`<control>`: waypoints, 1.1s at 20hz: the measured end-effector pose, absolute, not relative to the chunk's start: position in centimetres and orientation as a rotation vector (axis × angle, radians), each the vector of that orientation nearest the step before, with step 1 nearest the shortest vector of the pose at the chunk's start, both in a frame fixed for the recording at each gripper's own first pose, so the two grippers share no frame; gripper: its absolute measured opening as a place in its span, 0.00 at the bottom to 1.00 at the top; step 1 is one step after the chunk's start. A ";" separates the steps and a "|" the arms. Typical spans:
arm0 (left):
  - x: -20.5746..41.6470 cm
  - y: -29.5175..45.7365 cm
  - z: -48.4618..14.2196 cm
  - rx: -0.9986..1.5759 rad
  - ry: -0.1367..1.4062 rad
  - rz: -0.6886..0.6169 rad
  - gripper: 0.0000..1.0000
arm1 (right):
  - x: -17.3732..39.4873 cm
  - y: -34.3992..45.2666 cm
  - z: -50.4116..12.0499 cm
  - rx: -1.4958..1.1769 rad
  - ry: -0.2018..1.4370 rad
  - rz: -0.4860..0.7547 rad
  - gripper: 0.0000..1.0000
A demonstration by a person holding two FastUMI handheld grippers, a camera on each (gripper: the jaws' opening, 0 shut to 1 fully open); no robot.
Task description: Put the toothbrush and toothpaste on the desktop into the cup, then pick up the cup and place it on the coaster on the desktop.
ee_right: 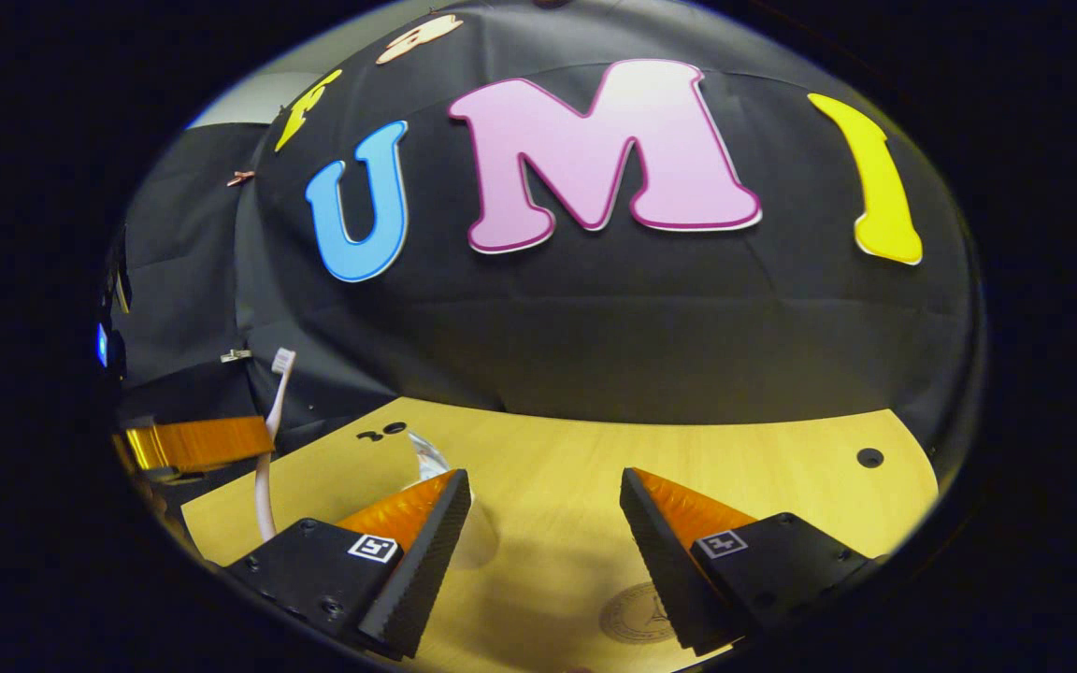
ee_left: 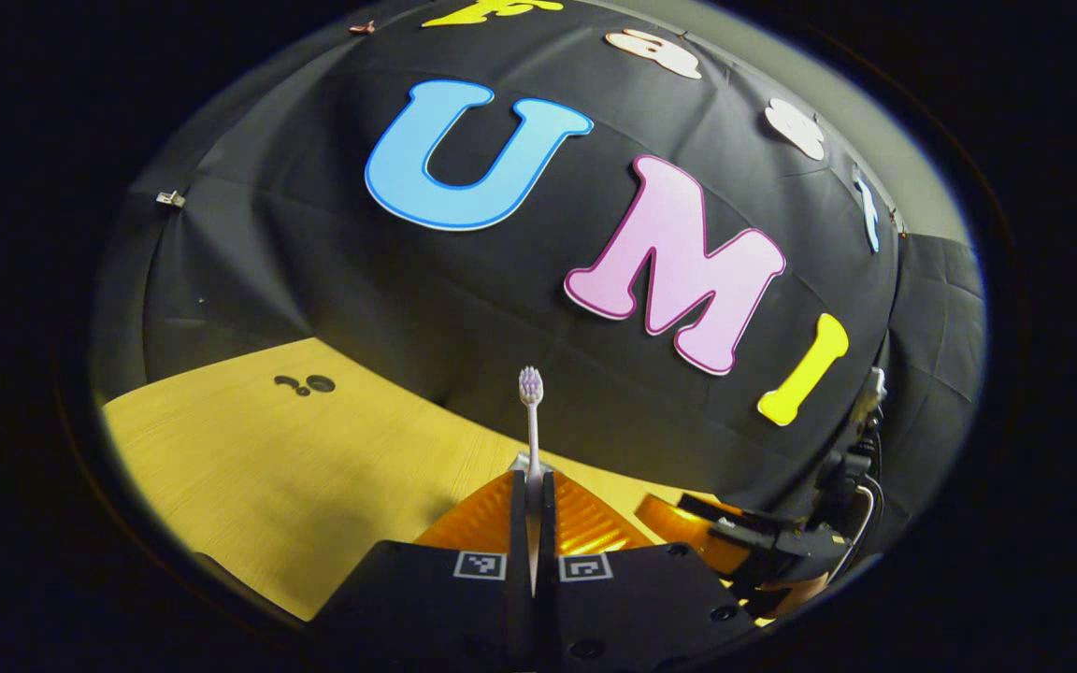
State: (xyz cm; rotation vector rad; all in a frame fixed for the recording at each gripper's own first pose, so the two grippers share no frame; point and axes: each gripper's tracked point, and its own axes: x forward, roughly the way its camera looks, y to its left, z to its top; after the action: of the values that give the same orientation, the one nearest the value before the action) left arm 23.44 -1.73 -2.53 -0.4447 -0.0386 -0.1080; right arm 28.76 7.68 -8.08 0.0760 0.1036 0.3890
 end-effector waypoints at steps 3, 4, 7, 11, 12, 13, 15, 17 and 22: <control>25.8 -0.8 -0.5 -0.418 -0.124 -0.103 0.06 | 28.4 4.6 -8.7 0.065 0.091 0.344 0.98; 26.8 -0.7 -0.3 -0.413 -0.145 -0.105 0.06 | 28.3 3.3 -9.0 0.061 0.081 0.320 0.98; 29.2 -0.7 -0.5 -0.388 -0.171 -0.112 0.06 | 27.9 -0.4 -10.3 0.071 0.068 0.248 0.98; 32.0 -2.4 -1.0 -0.354 -0.219 -0.145 0.06 | 26.4 -4.8 -12.9 0.056 0.090 0.168 0.99; 32.7 -3.0 -1.6 -0.340 -0.217 -0.154 0.07 | 26.1 -5.8 -13.4 0.054 0.094 0.147 0.98; 33.3 -3.4 -2.1 -0.324 -0.216 -0.156 0.07 | 25.7 -6.7 -13.6 0.054 0.096 0.127 0.98; 34.3 -3.7 -2.9 -0.296 -0.226 -0.146 0.08 | 24.9 -8.5 -13.9 0.055 0.092 0.087 0.99; 34.7 -3.8 -3.2 -0.266 -0.246 -0.131 0.09 | 24.2 -9.6 -14.4 0.062 0.092 0.061 0.98; 35.2 -3.9 -4.4 -0.251 -0.251 -0.125 0.12 | 23.7 -10.3 -15.6 0.080 0.111 0.032 0.98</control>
State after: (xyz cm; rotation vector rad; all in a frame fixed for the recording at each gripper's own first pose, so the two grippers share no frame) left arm 35.23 -3.90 -4.38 -0.2505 -0.2514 -0.1251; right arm 23.71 -10.34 -15.63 0.0796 0.1111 0.0315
